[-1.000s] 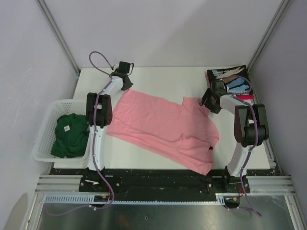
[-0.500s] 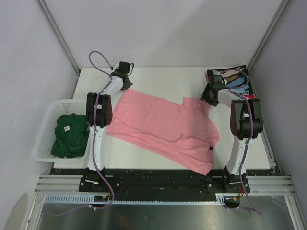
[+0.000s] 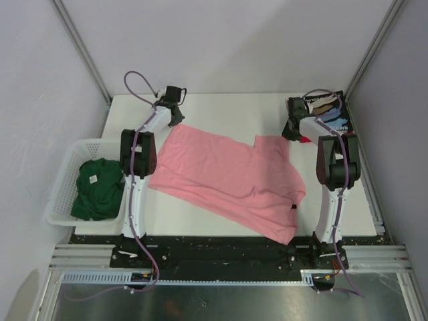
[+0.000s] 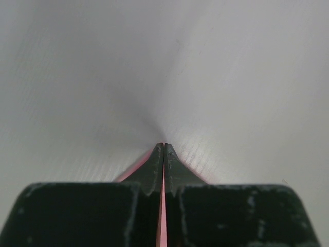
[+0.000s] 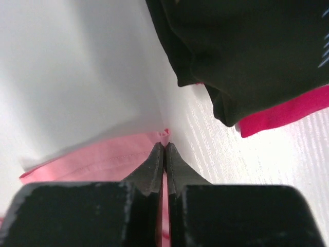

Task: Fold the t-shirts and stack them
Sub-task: Grap the side of the flattened tshirt furthest away from the robot with both arms

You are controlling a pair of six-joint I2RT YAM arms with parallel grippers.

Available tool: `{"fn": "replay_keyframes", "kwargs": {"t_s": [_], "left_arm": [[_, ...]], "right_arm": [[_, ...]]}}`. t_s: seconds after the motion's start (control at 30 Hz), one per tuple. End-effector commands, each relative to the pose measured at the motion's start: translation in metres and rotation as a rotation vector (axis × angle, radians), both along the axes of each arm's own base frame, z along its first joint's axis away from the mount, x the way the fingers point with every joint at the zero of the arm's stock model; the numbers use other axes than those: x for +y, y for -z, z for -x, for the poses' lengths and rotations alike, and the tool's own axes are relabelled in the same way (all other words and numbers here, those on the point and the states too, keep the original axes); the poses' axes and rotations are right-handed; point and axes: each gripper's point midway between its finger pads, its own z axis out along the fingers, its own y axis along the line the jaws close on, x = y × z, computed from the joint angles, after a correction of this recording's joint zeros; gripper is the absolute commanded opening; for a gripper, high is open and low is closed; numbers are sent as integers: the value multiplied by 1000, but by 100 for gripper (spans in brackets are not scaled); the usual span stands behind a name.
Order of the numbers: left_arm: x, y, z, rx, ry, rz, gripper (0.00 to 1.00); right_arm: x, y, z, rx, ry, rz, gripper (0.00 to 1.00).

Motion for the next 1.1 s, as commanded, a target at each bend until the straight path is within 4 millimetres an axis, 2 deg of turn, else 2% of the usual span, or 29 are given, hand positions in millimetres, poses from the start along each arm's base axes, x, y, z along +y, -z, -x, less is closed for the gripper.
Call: {"fn": "replay_keyframes", "kwargs": {"t_s": [0.0, 0.13, 0.23, 0.63, 0.8, 1.07], "left_arm": [[6, -48, -16, -99, -1, -29, 0], [8, -61, -20, -124, 3, -35, 0], [11, -66, -22, -133, 3, -35, 0], [25, -69, -22, -129, 15, -25, 0], [27, -64, -18, -110, 30, -15, 0], [30, -64, -2, -96, 47, 13, 0]], "right_arm": [[-7, -49, -19, -68, 0, 77, 0], [-6, -83, -27, -125, -12, 95, 0], [-7, -99, -27, -147, -17, 111, 0], [-11, -118, 8, -145, -10, 113, 0], [5, -126, 43, -125, -34, 84, 0], [40, -120, 121, -76, -96, -12, 0]]}}
